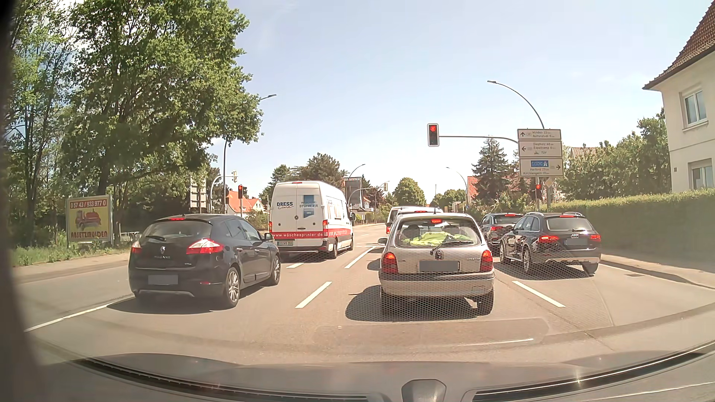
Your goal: Follow the waypoints while adhering to traffic rules and regulations
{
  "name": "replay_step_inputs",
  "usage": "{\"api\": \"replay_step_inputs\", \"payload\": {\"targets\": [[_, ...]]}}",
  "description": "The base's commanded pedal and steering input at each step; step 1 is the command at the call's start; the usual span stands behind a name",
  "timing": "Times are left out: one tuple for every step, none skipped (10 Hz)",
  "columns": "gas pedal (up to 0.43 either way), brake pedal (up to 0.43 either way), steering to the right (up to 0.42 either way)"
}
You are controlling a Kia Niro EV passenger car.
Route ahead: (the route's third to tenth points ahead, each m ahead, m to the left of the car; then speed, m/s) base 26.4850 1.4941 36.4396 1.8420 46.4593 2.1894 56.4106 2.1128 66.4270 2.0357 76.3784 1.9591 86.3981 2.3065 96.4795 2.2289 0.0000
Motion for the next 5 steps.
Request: {"api": "replay_step_inputs", "payload": {"targets": [[0.000, 0.006, 0.020], [0.000, 0.006, 0.020], [0.000, 0.006, 0.020], [0.000, 0.012, 0.020], [0.000, 0.006, 0.020]]}}
